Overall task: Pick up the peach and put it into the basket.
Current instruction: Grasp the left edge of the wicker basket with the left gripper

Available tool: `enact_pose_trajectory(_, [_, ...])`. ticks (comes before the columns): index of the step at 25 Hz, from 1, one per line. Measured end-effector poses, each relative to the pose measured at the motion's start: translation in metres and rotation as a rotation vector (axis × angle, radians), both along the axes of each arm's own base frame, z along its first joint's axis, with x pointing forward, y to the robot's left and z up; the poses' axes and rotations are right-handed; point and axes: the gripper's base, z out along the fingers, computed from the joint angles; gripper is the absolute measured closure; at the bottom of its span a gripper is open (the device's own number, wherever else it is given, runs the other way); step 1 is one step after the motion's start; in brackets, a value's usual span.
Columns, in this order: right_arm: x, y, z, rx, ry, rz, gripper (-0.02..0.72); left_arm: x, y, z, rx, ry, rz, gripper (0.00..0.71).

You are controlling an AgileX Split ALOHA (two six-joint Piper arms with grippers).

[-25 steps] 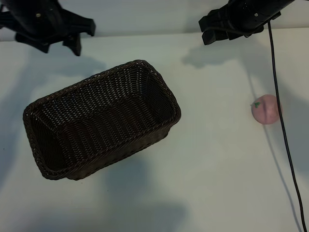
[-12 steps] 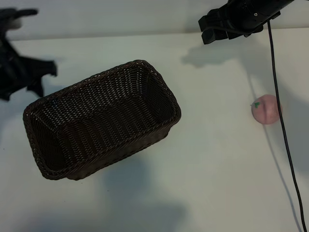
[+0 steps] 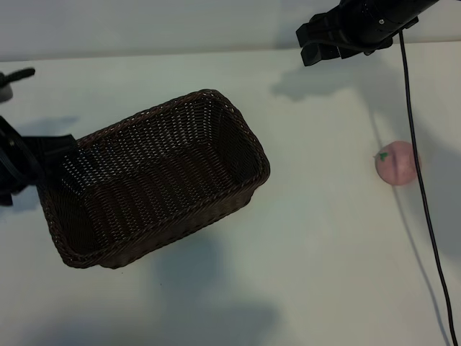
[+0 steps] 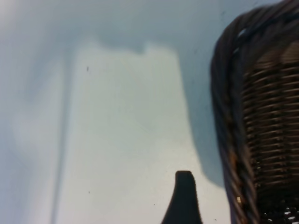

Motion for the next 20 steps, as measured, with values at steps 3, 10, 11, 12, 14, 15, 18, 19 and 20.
enact_pose_trajectory(3, [0.0, 0.0, 0.0, 0.0, 0.0, 0.0, 0.118, -0.004, 0.0, -0.012, -0.02, -0.017, 0.034, 0.14])
enact_pose_trajectory(10, [0.0, 0.0, 0.0, -0.001, 0.002, 0.001, 0.118, 0.0, -0.002, -0.027, -0.041, -0.014, 0.063, 0.14])
enact_pose_trajectory(11, [0.0, 0.0, 0.0, -0.002, 0.003, 0.001, 0.118, 0.001, -0.002, -0.031, -0.045, -0.001, 0.067, 0.14])
enact_pose_trajectory(12, [0.0, 0.0, 0.0, -0.002, 0.003, 0.001, 0.118, 0.002, -0.003, -0.034, -0.049, 0.01, 0.07, 0.14])
enact_pose_trajectory(14, [0.0, 0.0, 0.0, -0.002, 0.005, 0.002, 0.118, 0.005, -0.005, -0.042, -0.058, 0.035, 0.07, 0.14])
enact_pose_trajectory(15, [-0.001, 0.0, 0.0, -0.003, 0.007, 0.003, 0.118, 0.006, -0.006, -0.045, -0.066, 0.04, 0.068, 0.14])
enact_pose_trajectory(18, [-0.001, 0.0, -0.001, -0.007, 0.017, 0.007, 0.118, 0.01, -0.008, -0.056, -0.081, 0.065, 0.061, 0.14])
enact_pose_trajectory(19, [-0.002, 0.0, -0.001, -0.008, 0.018, 0.007, 0.118, 0.01, -0.009, -0.059, -0.084, 0.072, 0.056, 0.14])
enact_pose_trajectory(20, [-0.002, 0.0, -0.001, -0.008, 0.019, 0.007, 0.118, 0.011, -0.009, -0.062, -0.084, 0.079, 0.051, 0.14])
